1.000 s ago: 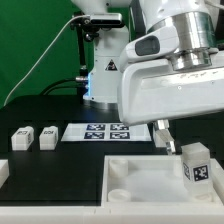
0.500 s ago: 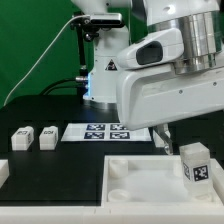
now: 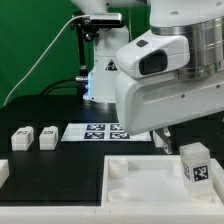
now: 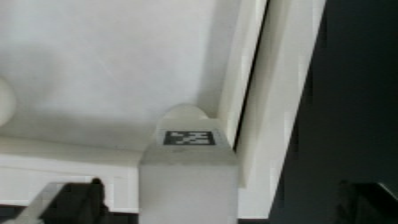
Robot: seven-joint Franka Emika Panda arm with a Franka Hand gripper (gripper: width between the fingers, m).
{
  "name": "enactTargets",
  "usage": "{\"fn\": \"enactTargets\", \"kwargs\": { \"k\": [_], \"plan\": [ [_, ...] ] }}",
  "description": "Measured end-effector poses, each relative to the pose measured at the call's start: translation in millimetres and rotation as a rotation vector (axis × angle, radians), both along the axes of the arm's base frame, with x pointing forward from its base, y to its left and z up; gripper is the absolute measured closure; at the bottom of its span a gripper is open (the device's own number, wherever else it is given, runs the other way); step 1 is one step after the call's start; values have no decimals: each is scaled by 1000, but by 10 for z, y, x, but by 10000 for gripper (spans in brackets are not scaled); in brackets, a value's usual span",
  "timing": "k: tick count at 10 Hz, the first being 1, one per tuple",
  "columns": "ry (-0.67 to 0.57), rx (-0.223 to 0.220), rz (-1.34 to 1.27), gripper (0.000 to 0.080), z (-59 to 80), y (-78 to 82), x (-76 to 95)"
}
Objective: Assemble one leg
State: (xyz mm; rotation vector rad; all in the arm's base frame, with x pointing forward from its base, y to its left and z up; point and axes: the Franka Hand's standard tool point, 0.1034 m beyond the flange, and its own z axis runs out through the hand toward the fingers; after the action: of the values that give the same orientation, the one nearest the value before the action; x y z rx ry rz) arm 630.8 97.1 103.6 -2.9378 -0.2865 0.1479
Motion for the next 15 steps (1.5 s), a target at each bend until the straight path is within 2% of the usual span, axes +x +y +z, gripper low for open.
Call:
{"fn": "enactTargets", "kwargs": {
  "k": [1, 5, 7, 8, 9, 10, 11, 15],
  "plan": [
    [0, -5, -39, 150, -32, 35, 10],
    [-3, -8, -51, 150, -225, -50, 22],
    [-3, -8, -51, 150, -253, -32, 22],
    [-4, -8, -48, 262, -251, -20, 20],
    [-3, -8, -49, 262, -254, -26, 19],
    [-3, -8, -49, 450, -255, -27, 19],
    [-3, -9, -50, 508, -256, -34, 19],
    [4, -11, -89, 508, -257, -33, 18]
  ]
}}
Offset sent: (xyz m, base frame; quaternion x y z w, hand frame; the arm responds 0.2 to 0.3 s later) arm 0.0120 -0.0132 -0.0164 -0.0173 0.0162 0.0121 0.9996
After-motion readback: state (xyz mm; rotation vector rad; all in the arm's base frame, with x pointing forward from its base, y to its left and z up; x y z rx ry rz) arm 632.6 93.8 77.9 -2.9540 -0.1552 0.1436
